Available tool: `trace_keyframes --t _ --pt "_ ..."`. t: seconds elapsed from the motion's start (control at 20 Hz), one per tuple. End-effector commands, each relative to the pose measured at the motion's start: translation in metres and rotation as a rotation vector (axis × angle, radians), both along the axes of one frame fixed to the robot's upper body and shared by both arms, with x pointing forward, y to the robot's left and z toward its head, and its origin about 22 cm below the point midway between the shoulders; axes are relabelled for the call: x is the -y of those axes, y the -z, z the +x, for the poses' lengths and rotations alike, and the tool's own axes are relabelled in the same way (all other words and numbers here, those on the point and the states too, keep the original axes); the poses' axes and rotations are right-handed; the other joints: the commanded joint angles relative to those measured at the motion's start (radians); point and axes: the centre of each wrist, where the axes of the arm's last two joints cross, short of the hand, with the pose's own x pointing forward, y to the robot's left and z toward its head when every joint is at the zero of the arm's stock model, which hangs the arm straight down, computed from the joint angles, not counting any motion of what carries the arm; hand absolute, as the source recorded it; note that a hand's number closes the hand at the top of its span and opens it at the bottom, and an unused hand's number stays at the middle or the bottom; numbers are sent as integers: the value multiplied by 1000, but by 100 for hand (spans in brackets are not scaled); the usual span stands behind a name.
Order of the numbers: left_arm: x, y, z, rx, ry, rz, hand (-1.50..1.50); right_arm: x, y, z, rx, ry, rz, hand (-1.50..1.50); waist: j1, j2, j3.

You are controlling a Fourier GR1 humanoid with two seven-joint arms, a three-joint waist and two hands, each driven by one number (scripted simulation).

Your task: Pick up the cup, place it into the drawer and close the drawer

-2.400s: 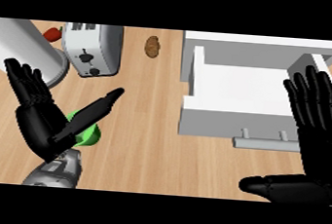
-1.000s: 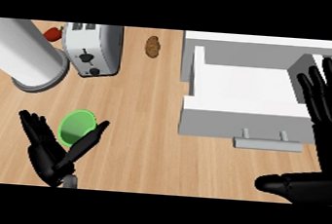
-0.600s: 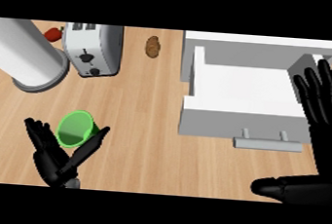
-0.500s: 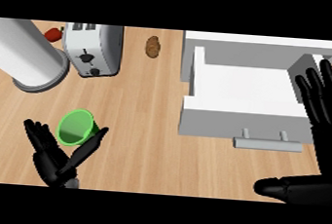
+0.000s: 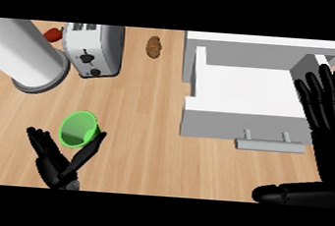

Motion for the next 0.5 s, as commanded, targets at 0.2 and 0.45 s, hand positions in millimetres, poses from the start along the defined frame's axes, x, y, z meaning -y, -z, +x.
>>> trace_keyframes --t 0.2,0.45 --pt "-6 36 -18 9 19 -6 -150 -5 -6 -5 7 -1 -2 -150 -1 0 0" --pt "-16 36 14 31 35 -10 -150 -10 0 5 13 -13 11 -150 -3 1 -1"
